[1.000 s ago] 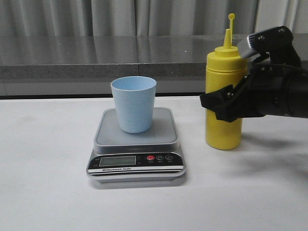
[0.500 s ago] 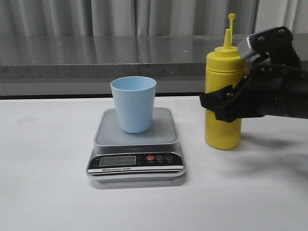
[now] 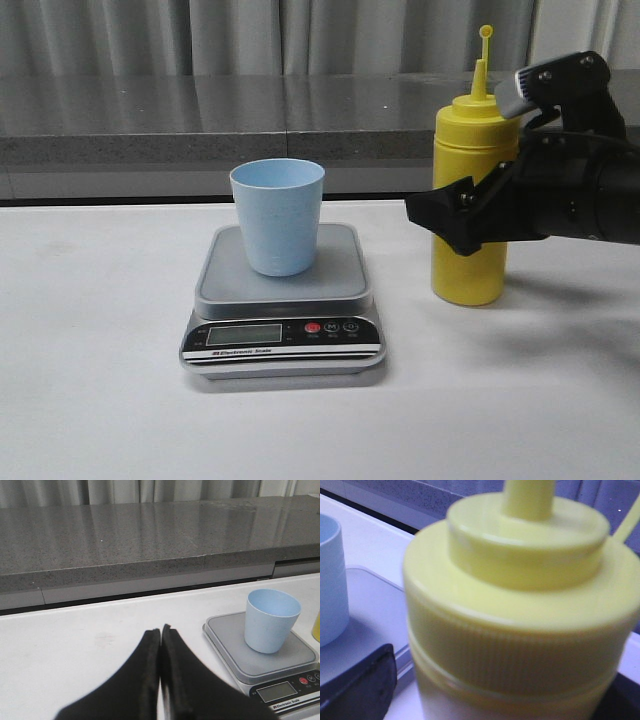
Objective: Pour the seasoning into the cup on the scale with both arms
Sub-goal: 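Open the right gripper and withdraw it from the bottle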
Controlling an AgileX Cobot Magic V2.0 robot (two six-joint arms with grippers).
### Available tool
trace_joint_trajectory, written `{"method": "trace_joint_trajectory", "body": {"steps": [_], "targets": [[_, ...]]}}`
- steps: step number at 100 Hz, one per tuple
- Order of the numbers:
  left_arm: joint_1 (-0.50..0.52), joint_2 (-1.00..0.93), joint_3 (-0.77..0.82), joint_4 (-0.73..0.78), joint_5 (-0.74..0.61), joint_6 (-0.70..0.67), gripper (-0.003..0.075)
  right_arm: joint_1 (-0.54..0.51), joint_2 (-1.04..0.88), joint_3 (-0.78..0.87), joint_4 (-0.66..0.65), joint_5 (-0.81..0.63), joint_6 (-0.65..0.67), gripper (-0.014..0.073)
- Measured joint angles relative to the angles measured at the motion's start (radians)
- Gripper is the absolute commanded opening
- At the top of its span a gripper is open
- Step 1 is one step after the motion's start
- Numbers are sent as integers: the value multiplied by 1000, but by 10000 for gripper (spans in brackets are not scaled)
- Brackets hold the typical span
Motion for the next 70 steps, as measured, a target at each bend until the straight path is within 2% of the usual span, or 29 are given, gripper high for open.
{"method": "trace_joint_trajectory", "body": {"steps": [70], "targets": [[0, 0, 0, 0, 0, 0, -20, -53, 0, 87, 26, -72, 0, 656]]}}
